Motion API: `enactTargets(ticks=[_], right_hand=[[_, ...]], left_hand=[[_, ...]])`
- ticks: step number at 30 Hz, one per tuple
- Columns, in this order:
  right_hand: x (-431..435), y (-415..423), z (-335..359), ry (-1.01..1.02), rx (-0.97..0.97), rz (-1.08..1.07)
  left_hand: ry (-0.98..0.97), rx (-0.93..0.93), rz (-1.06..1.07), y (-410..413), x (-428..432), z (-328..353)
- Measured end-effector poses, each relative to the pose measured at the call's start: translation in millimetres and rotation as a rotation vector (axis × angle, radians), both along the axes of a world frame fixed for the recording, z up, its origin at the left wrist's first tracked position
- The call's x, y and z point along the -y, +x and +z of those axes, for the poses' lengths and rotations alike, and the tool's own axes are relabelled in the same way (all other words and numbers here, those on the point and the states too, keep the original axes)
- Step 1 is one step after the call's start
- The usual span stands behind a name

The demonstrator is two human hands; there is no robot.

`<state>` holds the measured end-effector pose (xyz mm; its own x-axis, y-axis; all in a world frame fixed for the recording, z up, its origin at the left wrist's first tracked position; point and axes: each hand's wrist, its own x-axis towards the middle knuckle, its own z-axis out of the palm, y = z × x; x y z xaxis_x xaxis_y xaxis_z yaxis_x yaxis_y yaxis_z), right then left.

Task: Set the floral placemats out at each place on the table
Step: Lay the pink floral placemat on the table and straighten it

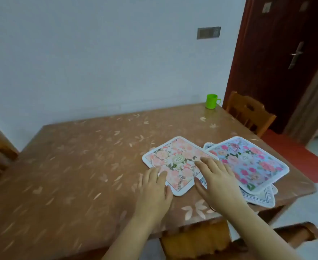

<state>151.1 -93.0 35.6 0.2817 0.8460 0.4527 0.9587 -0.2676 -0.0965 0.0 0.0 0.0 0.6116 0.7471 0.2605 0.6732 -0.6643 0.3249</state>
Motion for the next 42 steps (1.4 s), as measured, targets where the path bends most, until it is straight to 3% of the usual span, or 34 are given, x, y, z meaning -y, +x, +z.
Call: enactTargets(ticks=[12, 18, 28, 42], right_hand=[[-77, 94, -71, -0.119, -0.066, 0.177], [-97, 116, -124, -0.159, -0.096, 0.265], [-109, 133, -189, -0.326, -0.111, 0.34], [-122, 155, -223, -0.294, -0.155, 0.421]], left_hand=[[-0.057, -0.081, 0.076, 92, -51, -70], [-0.002, -0.092, 0.07, 107, -59, -111], [-0.097, -0.183, 0.045, 124, -57, -161], [-0.123, -0.08, 0.051, 143, -56, -196]])
